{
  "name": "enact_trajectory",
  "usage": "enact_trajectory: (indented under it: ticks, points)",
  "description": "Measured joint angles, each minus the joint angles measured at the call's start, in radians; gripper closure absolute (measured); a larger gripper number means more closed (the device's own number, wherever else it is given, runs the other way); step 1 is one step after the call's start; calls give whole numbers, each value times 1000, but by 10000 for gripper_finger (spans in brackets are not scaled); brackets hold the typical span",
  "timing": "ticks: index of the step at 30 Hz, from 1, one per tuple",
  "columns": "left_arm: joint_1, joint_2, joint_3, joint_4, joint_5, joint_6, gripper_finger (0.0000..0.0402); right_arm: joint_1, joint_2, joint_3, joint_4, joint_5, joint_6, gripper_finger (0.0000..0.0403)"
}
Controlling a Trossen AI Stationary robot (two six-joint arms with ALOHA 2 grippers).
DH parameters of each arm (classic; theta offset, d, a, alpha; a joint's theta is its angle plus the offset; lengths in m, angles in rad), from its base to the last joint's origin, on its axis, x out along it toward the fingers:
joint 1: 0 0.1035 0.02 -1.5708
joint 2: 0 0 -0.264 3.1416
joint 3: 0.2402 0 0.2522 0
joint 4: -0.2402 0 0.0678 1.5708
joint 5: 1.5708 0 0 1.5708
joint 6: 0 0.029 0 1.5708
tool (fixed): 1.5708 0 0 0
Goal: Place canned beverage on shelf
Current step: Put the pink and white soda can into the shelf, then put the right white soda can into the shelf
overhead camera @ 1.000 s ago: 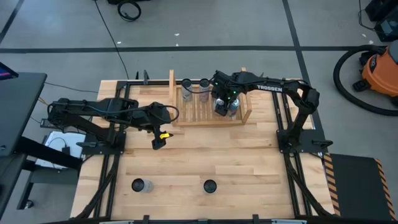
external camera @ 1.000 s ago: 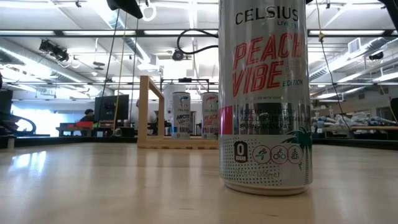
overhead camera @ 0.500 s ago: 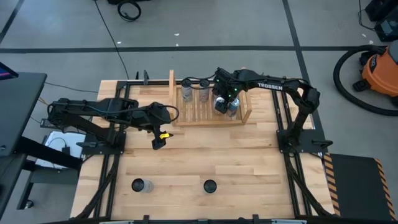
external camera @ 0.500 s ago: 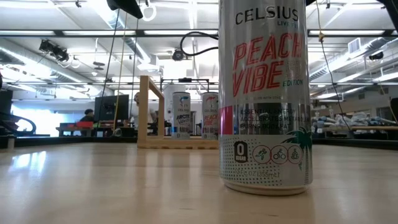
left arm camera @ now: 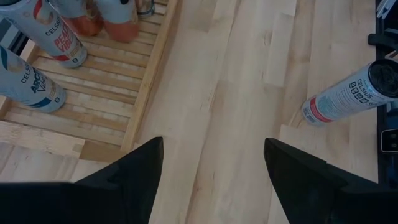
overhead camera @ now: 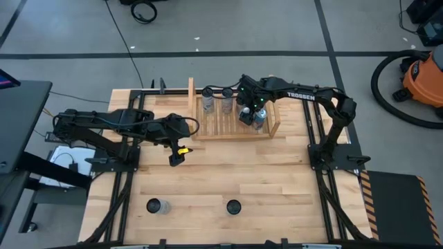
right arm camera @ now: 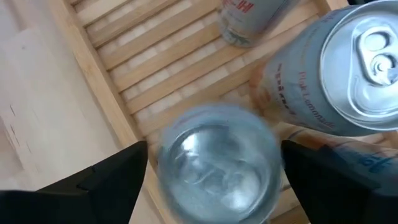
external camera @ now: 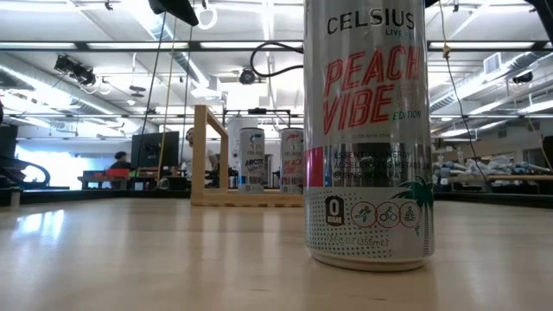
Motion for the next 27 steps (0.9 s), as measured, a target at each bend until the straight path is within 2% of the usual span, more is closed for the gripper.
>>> enact_trajectory:
  ticks: [5,15,22,27]
  points:
    - [0,0,0,0,0,1,122,0,0,0,2,-1,0,15]
    - [0,0,0,0,0,2,122,0,-1,10,-10,-1,34,13]
    - [0,0,0,0,0,2,122,2,-2,130,-92,-65,35,13]
    - [0,0,0,0,0,2,122,32,-3,235,-229,-141,65,13]
